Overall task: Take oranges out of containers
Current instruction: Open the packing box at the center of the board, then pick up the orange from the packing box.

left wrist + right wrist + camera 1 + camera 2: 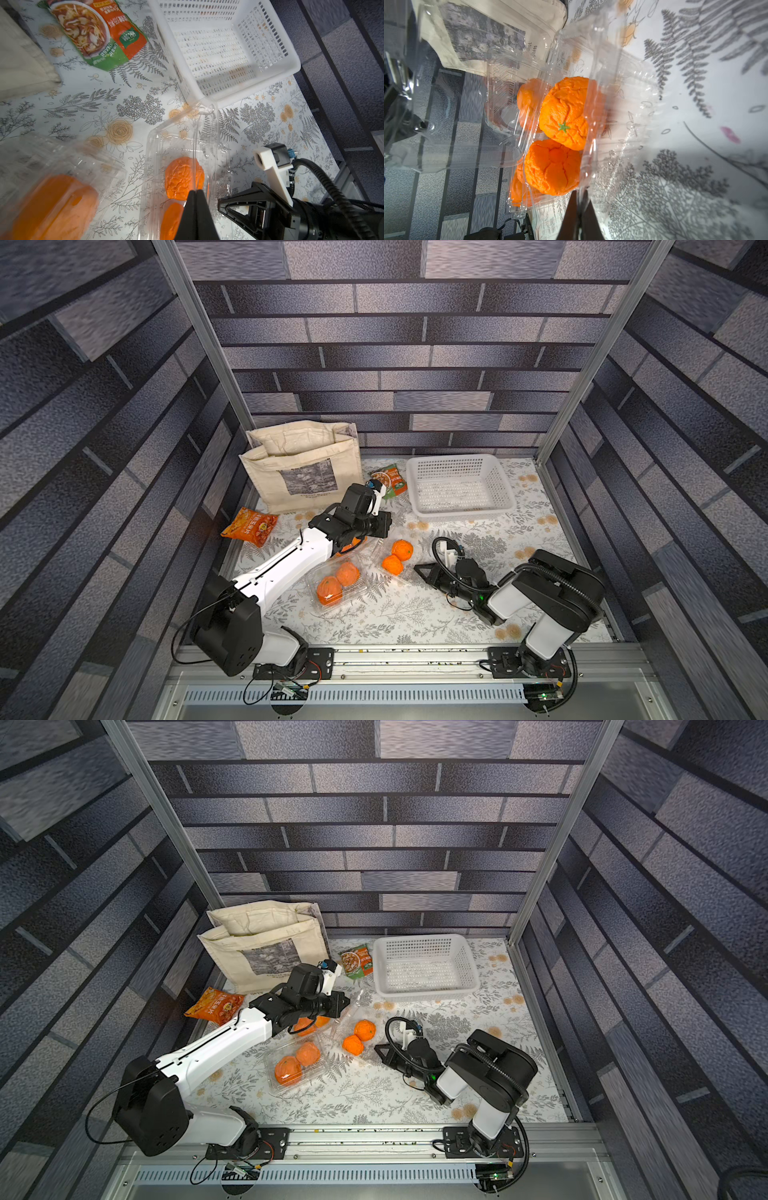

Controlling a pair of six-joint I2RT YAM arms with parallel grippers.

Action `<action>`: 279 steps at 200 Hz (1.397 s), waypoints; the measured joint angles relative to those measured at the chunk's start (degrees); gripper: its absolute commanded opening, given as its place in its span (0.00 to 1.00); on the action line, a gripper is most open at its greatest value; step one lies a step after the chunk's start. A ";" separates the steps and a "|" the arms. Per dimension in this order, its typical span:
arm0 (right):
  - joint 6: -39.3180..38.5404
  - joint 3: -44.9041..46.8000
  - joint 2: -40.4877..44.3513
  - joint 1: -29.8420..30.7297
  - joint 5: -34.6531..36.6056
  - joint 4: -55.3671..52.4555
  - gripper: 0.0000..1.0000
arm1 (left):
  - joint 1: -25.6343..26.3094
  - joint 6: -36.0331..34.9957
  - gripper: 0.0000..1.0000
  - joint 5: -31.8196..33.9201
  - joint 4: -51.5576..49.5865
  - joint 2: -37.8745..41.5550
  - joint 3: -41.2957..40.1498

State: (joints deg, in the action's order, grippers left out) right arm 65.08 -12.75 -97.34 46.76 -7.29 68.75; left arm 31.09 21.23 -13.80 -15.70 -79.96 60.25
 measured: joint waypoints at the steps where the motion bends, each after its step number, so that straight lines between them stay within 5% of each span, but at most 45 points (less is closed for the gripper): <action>1: 0.02 0.02 0.00 0.00 0.02 0.04 0.00 | -0.04 0.00 0.00 -0.02 0.07 0.00 -0.02; 40: -0.22 1.31 3.98 0.00 1.60 -3.06 0.00 | -2.05 0.83 0.06 -2.38 2.99 -1.40 -0.50; 61: -1.05 1.81 9.07 0.00 2.80 -8.68 0.02 | -2.69 1.09 0.36 -3.26 4.24 -2.38 -0.59; 77: -1.81 1.92 13.18 0.00 3.37 -13.18 0.03 | -2.67 1.49 0.49 -3.89 4.83 -2.40 -0.87; 103: -3.17 2.03 17.38 0.00 4.22 -18.84 0.20 | -2.54 1.11 1.00 -4.70 5.49 -2.38 -1.73; 130: -4.11 2.10 18.40 0.00 4.24 -21.00 0.56 | -2.21 1.11 1.00 -4.85 5.81 -2.25 -2.51; 159: -4.28 3.41 19.76 0.00 4.74 -21.97 0.65 | -2.03 1.11 1.00 -2.93 6.34 0.72 -4.57; 198: -5.95 3.89 28.39 0.00 6.36 -30.10 0.65 | -2.03 1.05 1.00 3.32 6.49 9.40 -7.21; 237: -11.56 -3.89 40.02 1.97 12.15 -53.70 0.61 | -2.03 -0.04 1.00 11.28 7.41 16.92 -9.11; 279: -20.48 -24.90 32.48 6.34 17.42 -74.14 0.55 | -1.77 -0.22 1.00 16.09 11.74 23.08 -19.08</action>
State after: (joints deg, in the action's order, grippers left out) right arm 44.60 -37.65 -64.86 53.10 10.13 -5.39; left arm 29.32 21.02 2.28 -3.97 -56.88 41.17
